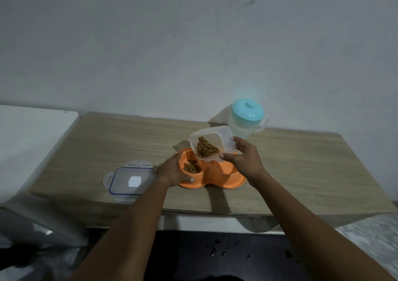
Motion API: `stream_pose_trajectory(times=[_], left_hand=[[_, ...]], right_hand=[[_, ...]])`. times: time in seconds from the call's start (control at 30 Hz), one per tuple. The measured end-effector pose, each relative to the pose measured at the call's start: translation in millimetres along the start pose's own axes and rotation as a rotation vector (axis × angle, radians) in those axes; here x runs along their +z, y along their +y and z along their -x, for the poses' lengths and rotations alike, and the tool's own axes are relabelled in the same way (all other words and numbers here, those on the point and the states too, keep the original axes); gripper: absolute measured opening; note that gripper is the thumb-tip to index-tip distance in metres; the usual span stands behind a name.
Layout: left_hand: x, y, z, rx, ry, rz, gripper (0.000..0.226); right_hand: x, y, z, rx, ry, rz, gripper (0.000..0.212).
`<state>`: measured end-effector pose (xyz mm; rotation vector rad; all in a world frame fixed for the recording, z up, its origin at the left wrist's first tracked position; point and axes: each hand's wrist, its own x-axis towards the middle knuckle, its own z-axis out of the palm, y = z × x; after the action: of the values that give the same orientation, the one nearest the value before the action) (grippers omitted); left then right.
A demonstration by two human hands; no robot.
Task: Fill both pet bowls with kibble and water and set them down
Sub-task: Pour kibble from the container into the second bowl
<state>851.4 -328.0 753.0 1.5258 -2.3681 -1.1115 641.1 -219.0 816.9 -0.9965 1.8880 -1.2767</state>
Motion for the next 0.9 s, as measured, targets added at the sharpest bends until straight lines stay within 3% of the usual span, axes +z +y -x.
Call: stream_pose_trajectory(times=[0.43, 0.67, 0.77, 0.9], left_hand=[[-2, 1, 1, 0.006, -0.014, 0.008, 0.102], [-2, 3, 2, -0.020, -0.010, 0.002, 0.105], [-3, 1, 0, -0.040, -0.024, -0.003, 0.111], [-1, -1, -2, -0.031, -0.011, -0.042, 0.114]], right_hand=[[3, 2, 0, 0.001, 0.010, -0.025, 0.070], [7, 0, -13, 0.253, 0.005, -0.527, 0.047], [19, -8, -31, 0.339, 0.047, -0.629, 0.038], [43, -12, -66, 0.418, 0.070, -0.659, 0.045]])
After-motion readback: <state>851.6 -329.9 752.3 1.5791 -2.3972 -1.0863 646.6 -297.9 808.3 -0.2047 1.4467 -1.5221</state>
